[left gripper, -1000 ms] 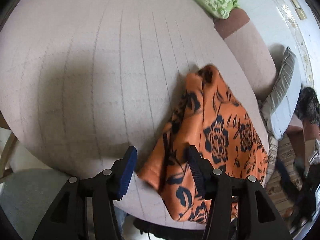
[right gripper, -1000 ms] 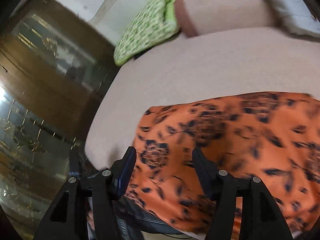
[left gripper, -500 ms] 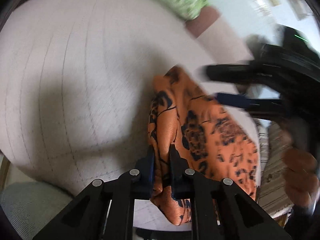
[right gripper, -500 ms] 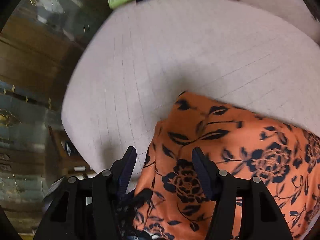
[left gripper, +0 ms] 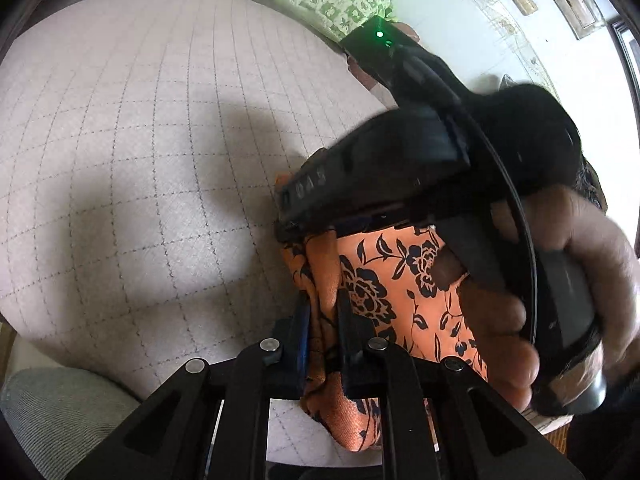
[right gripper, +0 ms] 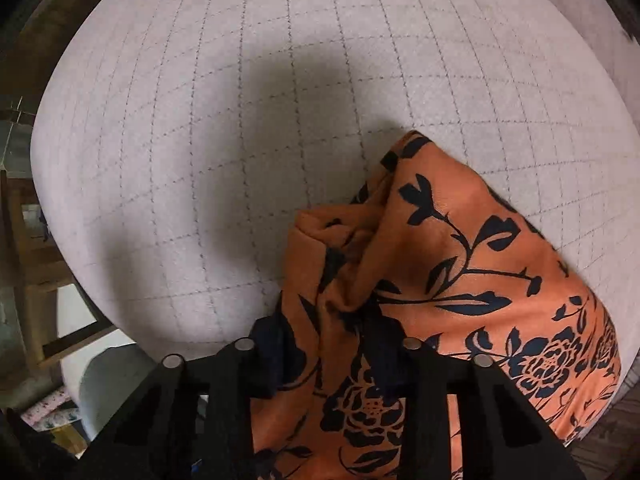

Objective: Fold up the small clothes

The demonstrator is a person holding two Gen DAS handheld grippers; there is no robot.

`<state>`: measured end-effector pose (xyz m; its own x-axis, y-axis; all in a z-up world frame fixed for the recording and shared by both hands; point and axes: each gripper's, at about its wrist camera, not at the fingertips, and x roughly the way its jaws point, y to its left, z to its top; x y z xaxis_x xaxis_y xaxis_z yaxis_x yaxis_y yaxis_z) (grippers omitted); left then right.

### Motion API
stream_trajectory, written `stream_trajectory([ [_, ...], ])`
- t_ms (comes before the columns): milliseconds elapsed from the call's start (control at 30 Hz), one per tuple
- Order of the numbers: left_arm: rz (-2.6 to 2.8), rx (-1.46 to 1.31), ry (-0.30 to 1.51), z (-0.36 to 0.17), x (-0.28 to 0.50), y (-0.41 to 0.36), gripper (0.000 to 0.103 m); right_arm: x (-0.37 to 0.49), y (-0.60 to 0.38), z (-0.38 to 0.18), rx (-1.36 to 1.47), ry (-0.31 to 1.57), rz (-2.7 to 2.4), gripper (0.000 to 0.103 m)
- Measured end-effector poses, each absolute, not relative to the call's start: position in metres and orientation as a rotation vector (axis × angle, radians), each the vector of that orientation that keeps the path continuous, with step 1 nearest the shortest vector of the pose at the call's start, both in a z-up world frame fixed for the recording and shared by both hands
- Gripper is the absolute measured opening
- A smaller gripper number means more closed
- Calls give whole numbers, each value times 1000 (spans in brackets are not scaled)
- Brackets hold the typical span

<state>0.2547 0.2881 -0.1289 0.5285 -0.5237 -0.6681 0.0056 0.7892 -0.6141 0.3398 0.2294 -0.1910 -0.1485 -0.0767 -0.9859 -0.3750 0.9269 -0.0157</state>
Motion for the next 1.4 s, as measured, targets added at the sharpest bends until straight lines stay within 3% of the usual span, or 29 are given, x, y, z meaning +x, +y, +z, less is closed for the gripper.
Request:
stream_trajectory([
  [133,-343,-551,902,-116,246,280,9,331,215,-166,-310,1647,293,17],
  [467,-411,-393,756,-46,198,232,9,302,119,-56,47,1386,511,16],
  [800,-571,-81,669,30,153,83,10,235,-87,31,428,1038,541,16],
  [1100,-688,146,812,-4,150,-46,10,183,-248,-38,764,921,427,16],
  [1400,-699,197,947,-38,169,-113,10,172,-290,-121,943,929,320,16],
])
